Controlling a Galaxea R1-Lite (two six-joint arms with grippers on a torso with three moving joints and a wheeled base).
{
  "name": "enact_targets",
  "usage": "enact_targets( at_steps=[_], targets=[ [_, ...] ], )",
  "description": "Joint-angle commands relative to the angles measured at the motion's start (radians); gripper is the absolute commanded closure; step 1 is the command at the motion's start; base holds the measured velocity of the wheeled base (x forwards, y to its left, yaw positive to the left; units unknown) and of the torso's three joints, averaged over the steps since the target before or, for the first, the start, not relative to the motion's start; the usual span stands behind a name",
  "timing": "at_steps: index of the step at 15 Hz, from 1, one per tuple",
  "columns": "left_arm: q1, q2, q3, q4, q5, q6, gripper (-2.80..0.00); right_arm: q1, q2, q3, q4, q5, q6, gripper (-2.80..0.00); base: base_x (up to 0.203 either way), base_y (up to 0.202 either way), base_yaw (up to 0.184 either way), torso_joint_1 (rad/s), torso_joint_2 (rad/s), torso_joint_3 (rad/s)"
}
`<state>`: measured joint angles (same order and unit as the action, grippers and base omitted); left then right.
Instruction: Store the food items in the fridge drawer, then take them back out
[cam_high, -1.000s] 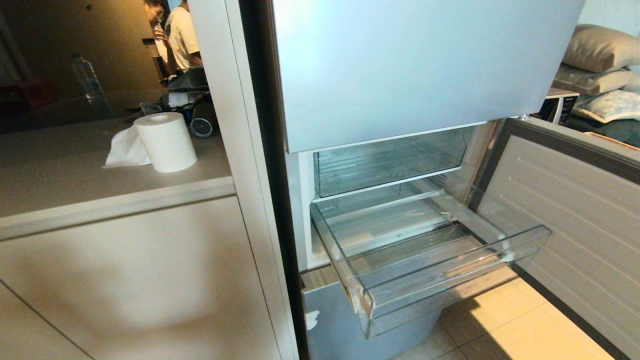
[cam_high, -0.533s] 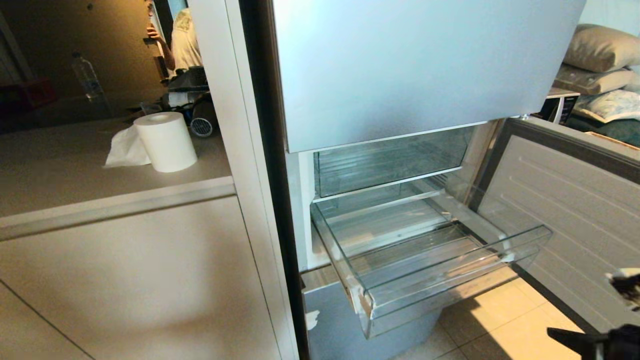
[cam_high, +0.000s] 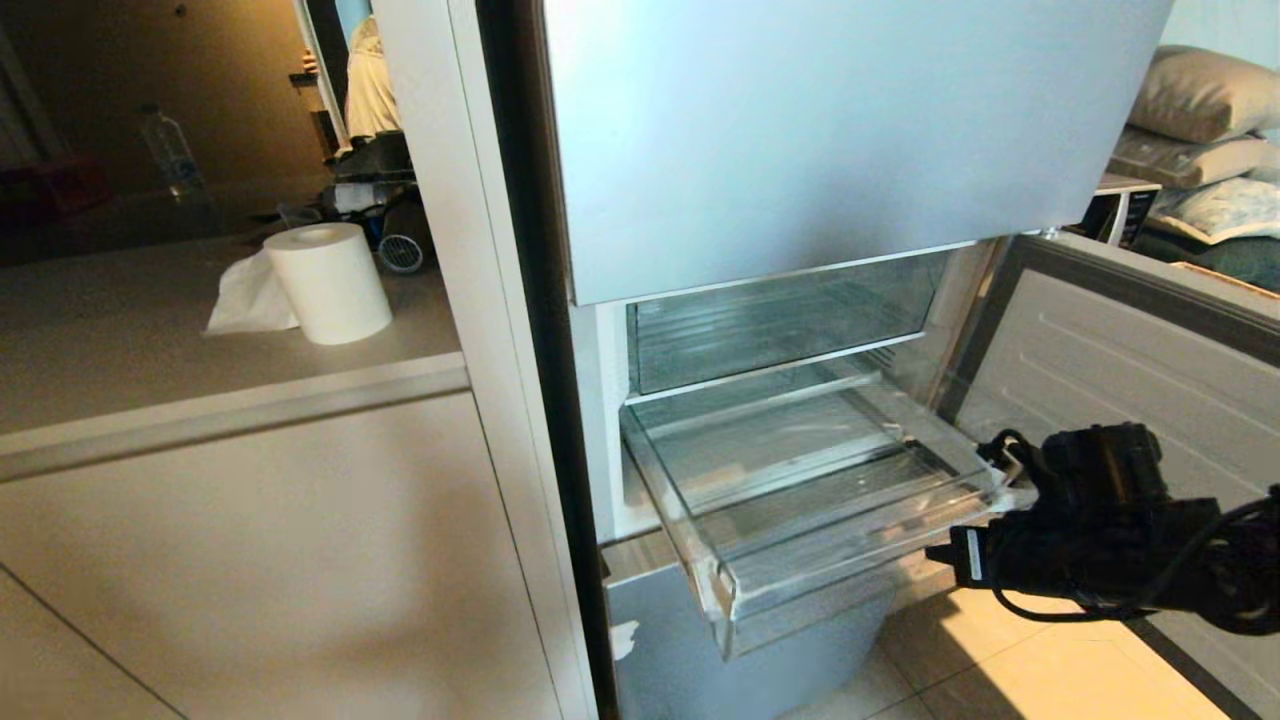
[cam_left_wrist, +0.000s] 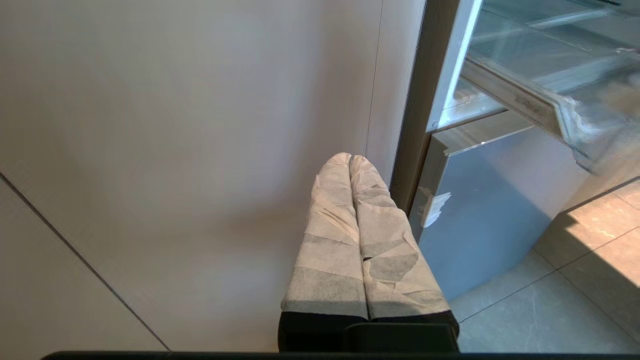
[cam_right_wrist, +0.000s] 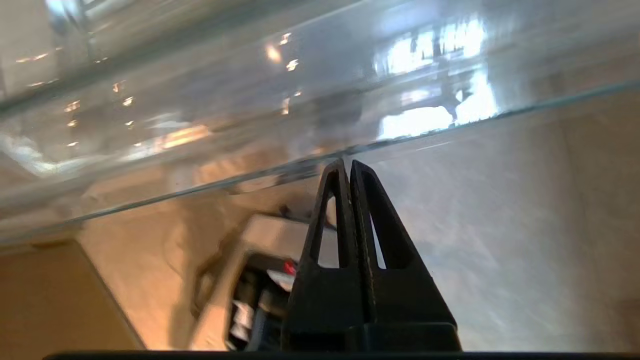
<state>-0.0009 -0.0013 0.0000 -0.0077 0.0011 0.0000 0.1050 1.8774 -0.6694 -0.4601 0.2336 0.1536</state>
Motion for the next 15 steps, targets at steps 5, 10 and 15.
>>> enact_targets(
  at_steps=[5, 10, 15],
  targets=[
    [0.001, 0.001, 0.002, 0.0, 0.0, 0.0, 0.0, 0.076, 0.202, -0.196, -0.269, -0.006, 0.314, 0.0, 0.0, 0.0, 0.0, 0.0, 0.0, 0.0],
    [0.001, 0.001, 0.002, 0.0, 0.0, 0.0, 0.0, 0.093, 0.232, -0.254, -0.447, -0.165, 0.478, 0.0, 0.0, 0.0, 0.0, 0.0, 0.0, 0.0],
    [0.001, 0.001, 0.002, 0.0, 0.0, 0.0, 0.0, 0.093, 0.256, -0.226, -0.403, -0.192, 0.463, 0.0, 0.0, 0.0, 0.0, 0.0, 0.0, 0.0]
  ],
)
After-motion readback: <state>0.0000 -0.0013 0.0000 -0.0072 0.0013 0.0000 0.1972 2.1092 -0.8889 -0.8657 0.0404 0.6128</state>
